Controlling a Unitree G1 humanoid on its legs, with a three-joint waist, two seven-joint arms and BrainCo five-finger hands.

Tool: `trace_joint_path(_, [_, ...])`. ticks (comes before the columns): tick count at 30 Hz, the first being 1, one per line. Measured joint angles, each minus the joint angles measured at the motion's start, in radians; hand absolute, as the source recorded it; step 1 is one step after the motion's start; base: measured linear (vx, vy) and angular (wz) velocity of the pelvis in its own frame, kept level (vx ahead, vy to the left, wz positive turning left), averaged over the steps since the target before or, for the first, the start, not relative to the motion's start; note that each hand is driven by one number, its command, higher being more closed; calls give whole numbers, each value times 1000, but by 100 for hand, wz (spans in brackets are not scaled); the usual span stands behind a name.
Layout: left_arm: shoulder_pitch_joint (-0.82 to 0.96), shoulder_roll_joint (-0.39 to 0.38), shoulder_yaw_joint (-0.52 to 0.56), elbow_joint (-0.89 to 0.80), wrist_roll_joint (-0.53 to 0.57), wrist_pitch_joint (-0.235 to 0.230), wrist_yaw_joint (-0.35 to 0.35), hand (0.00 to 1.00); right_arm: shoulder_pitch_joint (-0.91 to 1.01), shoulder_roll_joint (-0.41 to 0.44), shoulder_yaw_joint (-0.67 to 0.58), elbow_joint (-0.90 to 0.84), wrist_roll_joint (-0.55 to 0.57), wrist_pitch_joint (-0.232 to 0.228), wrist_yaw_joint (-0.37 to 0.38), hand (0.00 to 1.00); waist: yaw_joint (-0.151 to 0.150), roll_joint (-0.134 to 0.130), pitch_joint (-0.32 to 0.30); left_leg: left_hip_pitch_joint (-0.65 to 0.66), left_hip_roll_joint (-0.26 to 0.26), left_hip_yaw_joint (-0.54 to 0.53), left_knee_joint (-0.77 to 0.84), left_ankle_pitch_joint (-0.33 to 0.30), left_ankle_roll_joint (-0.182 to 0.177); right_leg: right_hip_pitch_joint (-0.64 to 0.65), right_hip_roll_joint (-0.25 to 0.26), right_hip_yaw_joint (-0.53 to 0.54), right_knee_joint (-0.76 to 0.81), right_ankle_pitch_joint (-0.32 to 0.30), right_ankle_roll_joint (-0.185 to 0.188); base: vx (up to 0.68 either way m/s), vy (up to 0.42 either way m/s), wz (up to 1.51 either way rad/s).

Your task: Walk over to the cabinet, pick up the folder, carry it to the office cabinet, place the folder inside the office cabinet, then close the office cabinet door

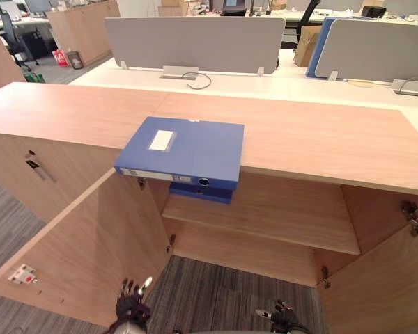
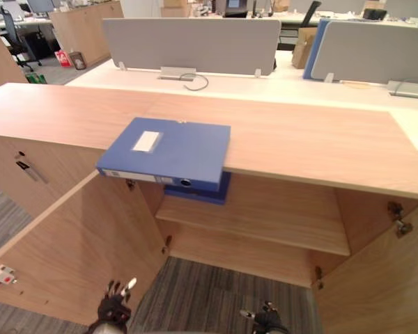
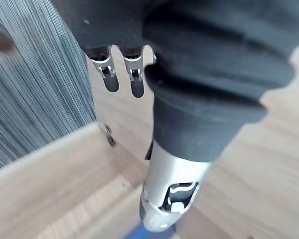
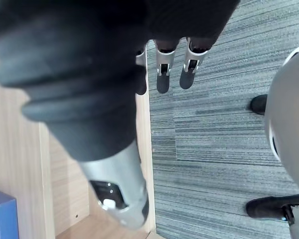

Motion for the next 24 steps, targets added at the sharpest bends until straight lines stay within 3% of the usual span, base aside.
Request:
trace_joint_path(6, [68, 0, -165, -387, 22, -13, -2, 0, 0, -3, 85, -1, -35, 0, -2, 0, 13, -5, -4, 4, -23, -3, -29, 4, 12, 33, -10, -12, -81, 39, 18, 26, 42, 4])
trace_joint_path(9, [87, 0, -185, -527, 82, -17, 22, 0, -11, 16, 119, 1, -34, 0, -2, 0, 17, -11, 0, 1, -34, -7, -33, 6, 19, 37, -21, -14, -97, 51, 21, -2, 67, 5])
trace_joint_path(12, [91, -1, -182, -684, 204, -29, 88, 0, -12, 33, 124, 8, -34, -3, -2, 0, 25, -19, 5, -2, -41, -18, -28, 4, 22, 49, -31, -24, -98, 55, 27, -11, 33, 11])
trace_joint_path(14, [94, -2, -167, -773, 362, -48, 170, 0, -12, 35, 127, 15, -32, -5, -2, 0, 32, -25, 5, -3, -42, -26, -21, 1, 24, 57, -32, -33, -98, 56, 28, -49, 6, 11])
trace_joint_path(15, [97, -3, -156, -810, 499, -49, 238, 0, -12, 35, 129, 18, -26, -5, -2, 0, 35, -26, 5, -3, -42, -32, -15, -1, 26, 61, -32, -35, -98, 56, 28, -76, -9, 10])
trace_joint_path(17, [102, -4, -142, -837, 603, -45, 286, 0, -12, 35, 141, 17, -22, -5, -3, 0, 35, -29, 5, -2, -42, -36, -12, -3, 27, 61, -32, -36, -98, 56, 29, -65, -7, 5])
trace_joint_path(18, [120, -6, -123, -899, 759, -33, 352, 0, -12, 40, 148, 15, -21, -5, -5, 0, 35, -33, 4, -1, -41, -37, -15, -3, 27, 61, -30, -36, -98, 56, 29, -51, -7, 1])
trace_joint_path(23, [146, -11, -66, -1016, 1009, -10, 463, 0, -10, 53, 152, 14, -22, -5, -7, 0, 34, -45, -7, 3, -41, -36, -45, 14, 28, 50, -23, -34, -99, 58, 30, -47, -11, -1])
trace_joint_path(24, [146, -11, -54, -1046, 1105, 4, 506, 0, -10, 58, 157, 13, -22, -5, -7, 0, 34, -49, -9, 1, -40, -35, -48, 17, 28, 45, -21, -32, -99, 62, 30, -19, -7, -5])
